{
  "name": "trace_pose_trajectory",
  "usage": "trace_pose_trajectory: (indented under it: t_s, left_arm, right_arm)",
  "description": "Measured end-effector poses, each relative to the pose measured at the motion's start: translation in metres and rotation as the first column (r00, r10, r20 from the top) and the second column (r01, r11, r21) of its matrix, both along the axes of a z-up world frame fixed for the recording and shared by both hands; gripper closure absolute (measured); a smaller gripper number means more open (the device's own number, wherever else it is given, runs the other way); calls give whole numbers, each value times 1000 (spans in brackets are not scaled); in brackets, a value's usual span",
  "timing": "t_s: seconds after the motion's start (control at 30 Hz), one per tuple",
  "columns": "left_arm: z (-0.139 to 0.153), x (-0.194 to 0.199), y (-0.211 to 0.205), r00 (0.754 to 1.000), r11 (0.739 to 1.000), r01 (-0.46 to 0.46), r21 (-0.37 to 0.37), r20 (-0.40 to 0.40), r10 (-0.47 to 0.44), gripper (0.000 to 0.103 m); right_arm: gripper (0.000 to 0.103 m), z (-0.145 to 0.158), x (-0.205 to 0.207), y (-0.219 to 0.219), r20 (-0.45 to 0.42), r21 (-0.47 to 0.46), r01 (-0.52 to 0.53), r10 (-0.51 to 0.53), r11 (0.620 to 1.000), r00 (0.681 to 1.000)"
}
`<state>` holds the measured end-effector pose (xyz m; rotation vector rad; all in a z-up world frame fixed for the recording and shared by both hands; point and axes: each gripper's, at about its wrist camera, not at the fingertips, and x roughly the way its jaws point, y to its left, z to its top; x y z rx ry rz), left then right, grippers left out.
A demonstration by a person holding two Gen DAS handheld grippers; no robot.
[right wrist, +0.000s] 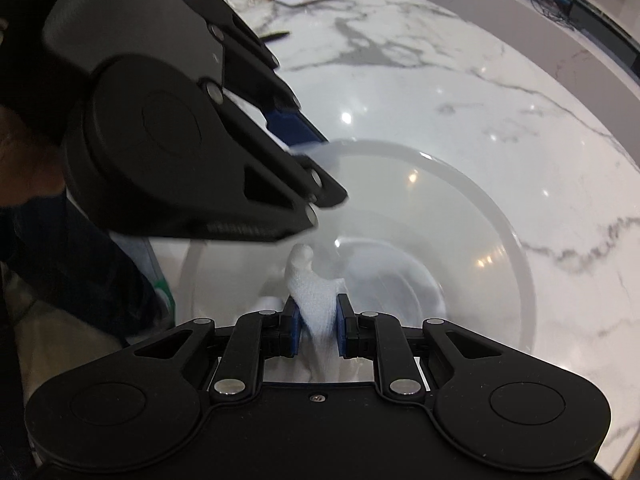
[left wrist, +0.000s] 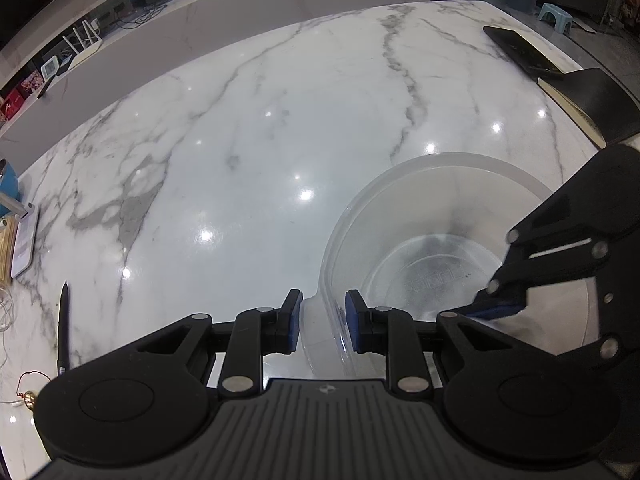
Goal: Clean bowl
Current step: 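Wipe the bowl's inner wall with the cloth in the right gripper while the left gripper holds the rim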
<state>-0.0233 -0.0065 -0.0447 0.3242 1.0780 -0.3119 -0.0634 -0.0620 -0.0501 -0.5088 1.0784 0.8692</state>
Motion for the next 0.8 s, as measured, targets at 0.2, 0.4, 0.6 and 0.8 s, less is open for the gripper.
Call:
trace_pose_trajectory:
  t_s: [0.2, 0.4, 0.6, 0.8]
  left_arm:
    - [0, 0, 0, 1000, 1000, 1, 4, -1, -1, 81]
    - [-1, 0, -2, 1000, 1000, 11, 13, 0, -11, 81]
    - [-3, -2, -4, 1000, 999, 28, 23, 3, -28, 80]
    - [-3, -2, -4, 1000, 999, 31, 20, 0, -31, 80]
  right_arm:
    - [87, 3, -3, -8, 47, -84, 16, -12, 996, 999]
    - [87, 3, -1, -14, 116, -141, 59, -42, 988, 992]
    - [88, -3, 1, -12, 203, -164, 97, -62, 982, 977]
    - [88, -5, 4, -14, 230, -133, 109, -76, 985, 970]
